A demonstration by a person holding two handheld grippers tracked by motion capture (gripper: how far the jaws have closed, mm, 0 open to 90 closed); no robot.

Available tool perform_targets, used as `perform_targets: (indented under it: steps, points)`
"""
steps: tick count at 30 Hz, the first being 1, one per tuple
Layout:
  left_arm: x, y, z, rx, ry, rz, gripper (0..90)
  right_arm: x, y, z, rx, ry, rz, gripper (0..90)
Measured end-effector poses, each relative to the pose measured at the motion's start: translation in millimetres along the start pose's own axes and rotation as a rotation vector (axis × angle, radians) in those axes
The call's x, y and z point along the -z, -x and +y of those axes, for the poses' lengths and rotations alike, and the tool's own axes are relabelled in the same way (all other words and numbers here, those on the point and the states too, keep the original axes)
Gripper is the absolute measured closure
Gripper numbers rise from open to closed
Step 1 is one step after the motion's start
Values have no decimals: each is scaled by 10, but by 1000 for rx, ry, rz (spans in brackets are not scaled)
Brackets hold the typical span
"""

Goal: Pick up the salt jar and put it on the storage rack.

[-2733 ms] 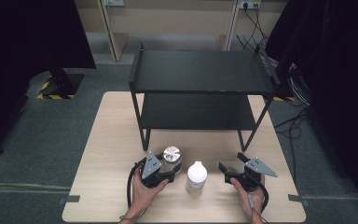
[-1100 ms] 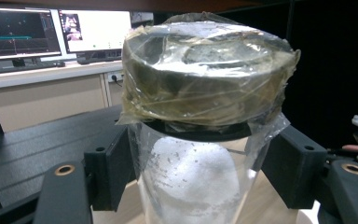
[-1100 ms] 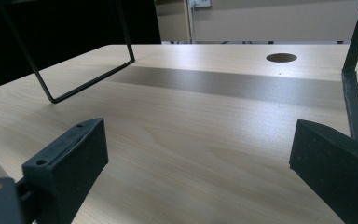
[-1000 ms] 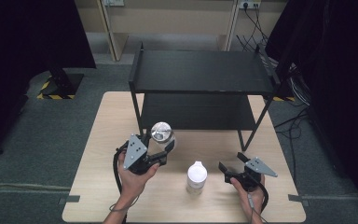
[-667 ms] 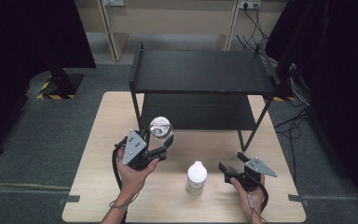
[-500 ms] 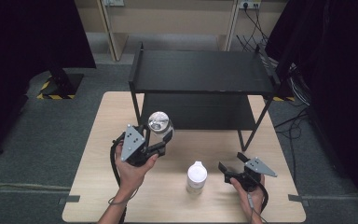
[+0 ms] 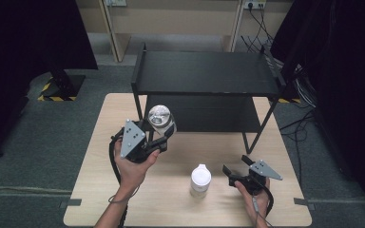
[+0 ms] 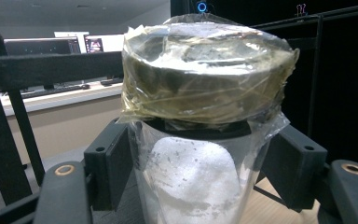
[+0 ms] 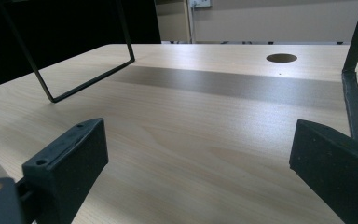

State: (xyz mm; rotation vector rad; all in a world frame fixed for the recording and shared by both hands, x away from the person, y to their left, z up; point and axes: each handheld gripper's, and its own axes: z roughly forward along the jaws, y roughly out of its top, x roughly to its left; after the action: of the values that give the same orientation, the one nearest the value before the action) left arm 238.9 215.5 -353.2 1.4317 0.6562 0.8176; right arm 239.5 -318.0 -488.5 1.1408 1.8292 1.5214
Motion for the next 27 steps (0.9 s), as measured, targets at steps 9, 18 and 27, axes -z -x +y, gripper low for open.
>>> perform_targets:
  steps: [9, 18, 27]
  points:
    - [-10, -21, 120, -4, 20, 8, 307, -1, 3, 0, -2, 0, 1, 45]
    - [-28, -20, 220, -12, 28, 15, 307, -1, 4, 0, -2, 0, 2, 45]
    - [-49, -27, 308, -13, 35, 22, 307, -2, 6, 0, -4, 0, 2, 45]
